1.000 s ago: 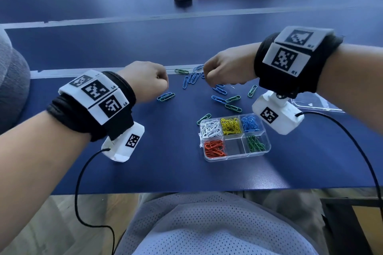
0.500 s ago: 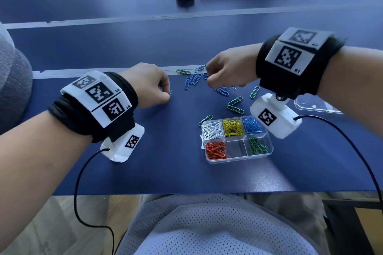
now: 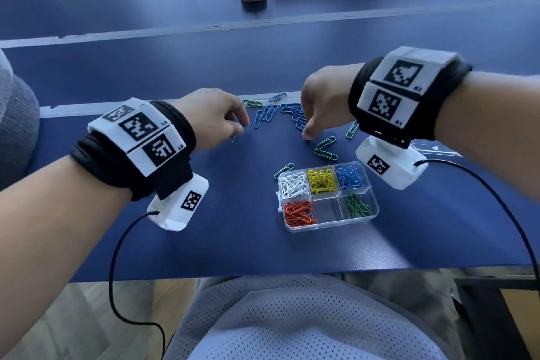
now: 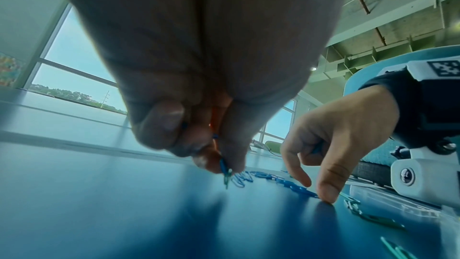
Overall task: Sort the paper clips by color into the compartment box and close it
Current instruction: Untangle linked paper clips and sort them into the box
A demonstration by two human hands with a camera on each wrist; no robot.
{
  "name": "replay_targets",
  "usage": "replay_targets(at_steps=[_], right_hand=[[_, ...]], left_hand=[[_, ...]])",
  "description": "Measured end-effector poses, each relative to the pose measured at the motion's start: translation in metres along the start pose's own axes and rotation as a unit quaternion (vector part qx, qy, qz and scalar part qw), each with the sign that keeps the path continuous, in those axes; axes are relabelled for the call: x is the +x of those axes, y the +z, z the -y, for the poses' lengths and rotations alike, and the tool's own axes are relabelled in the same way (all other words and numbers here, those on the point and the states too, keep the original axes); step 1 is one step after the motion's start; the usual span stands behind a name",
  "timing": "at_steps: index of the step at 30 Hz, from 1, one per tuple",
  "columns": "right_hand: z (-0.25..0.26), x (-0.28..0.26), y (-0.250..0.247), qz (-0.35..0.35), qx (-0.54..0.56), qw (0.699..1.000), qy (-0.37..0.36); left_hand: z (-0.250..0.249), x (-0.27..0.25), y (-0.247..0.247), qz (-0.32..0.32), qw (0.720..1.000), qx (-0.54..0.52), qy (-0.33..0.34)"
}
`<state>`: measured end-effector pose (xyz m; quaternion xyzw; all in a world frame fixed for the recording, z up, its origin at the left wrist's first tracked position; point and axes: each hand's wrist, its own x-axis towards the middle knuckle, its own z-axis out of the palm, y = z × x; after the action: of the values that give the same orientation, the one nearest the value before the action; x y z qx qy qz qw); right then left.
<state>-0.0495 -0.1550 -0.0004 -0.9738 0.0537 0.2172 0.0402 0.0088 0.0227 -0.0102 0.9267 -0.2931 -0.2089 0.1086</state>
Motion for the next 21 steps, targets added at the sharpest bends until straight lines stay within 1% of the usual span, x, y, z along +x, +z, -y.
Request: replay_targets(at_steps=[5, 8, 12, 14, 16, 18, 21], right_hand=[[0.002, 0.002, 0.001, 0.009, -0.009, 1.0, -0.008], [-0.001, 0.001, 0.003, 0.002, -0.006, 1.0, -0.009], [-0.004, -0.004, -0.001, -0.001, 0.008, 1.0, 0.007], [-0.006, -0.004, -0.003, 0.014, 0.067, 0.997, 0.037], [-0.011, -0.001, -0.003, 0.045, 0.177, 0.981, 0.069], [-0.017, 0.004, -0.002, 0.068, 0.265, 0.959, 0.078], [-0.025, 0.006, -0.002, 0.074, 0.337, 0.936, 0.074]], left_hand=[[-0.004, 0.002, 0.0, -0.019, 1.0, -0.018, 0.011], [-0.004, 0.0, -0.003, -0.039, 0.998, -0.035, 0.027], [-0.006, -0.001, -0.004, -0.051, 0.998, -0.03, 0.036], [-0.006, 0.0, -0.004, -0.048, 0.998, -0.032, 0.035], [-0.007, 0.0, -0.004, -0.047, 0.998, -0.041, 0.033], [-0.007, 0.002, -0.004, -0.048, 0.997, -0.05, 0.027], [-0.006, 0.006, -0.002, -0.046, 0.997, -0.051, 0.022]])
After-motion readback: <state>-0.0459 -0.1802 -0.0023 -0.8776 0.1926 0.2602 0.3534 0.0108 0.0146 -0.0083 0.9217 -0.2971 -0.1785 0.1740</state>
